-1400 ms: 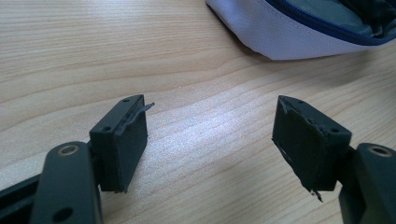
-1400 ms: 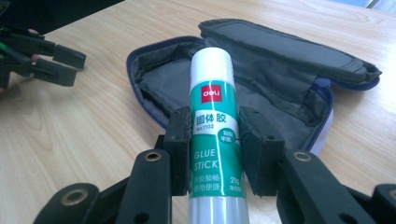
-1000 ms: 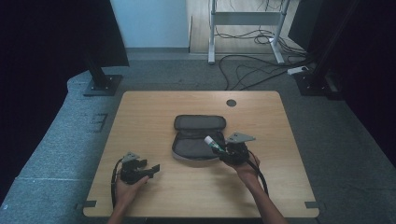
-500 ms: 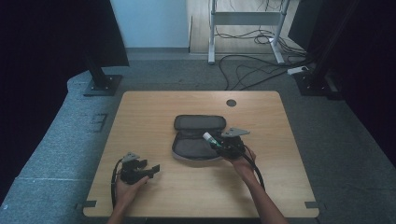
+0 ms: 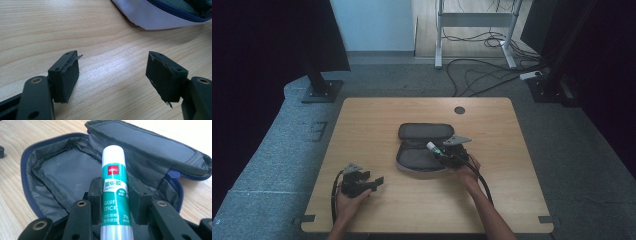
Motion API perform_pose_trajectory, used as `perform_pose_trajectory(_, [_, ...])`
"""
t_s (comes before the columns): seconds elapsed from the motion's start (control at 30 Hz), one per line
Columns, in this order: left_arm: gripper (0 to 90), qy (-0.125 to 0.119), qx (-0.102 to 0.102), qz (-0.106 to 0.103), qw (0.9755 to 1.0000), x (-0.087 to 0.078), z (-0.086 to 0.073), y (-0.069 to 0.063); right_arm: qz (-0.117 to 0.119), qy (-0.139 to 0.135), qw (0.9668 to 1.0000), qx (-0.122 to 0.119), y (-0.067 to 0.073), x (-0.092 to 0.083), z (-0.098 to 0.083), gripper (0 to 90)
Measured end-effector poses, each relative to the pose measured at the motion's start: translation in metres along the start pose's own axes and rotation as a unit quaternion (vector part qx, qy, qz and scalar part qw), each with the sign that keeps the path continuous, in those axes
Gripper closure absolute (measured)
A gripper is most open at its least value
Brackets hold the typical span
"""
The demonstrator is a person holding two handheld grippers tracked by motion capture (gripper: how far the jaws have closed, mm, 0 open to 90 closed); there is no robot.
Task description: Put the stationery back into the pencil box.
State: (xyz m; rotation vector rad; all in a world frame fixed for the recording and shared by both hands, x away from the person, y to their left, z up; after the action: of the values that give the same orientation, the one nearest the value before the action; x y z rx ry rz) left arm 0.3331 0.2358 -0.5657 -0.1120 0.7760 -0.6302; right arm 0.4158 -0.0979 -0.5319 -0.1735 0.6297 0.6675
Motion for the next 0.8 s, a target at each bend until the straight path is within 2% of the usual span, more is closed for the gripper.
perform_pose_trajectory(0.7, [26.5, -0.001, 0.0, -0.004, 1.0, 0.0, 0.0, 0.001, -0.026, 0.035, 0.9982, -0.041, 0.006, 0.018, -0.006, 64.3])
perform_pose_trajectory(0.8, [26.5, 0.0, 0.0, -0.004, 1.0, 0.0, 0.0, 0.0, -0.03, 0.036, 0.9978, -0.047, 0.007, 0.018, -0.005, 60.9])
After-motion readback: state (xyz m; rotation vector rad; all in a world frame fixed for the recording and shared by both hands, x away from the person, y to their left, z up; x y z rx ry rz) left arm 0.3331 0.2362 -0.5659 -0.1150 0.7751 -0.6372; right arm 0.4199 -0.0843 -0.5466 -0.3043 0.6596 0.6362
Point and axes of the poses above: each handheld gripper's, and its own axes: x roughly forward along the jaws, z roughly out of its top, y roughly to its left, the point moved 3 cm from there along x, roughly forward along the jaws, and after that the axes turned 3 degrees about -z, right-handed, at the moved point
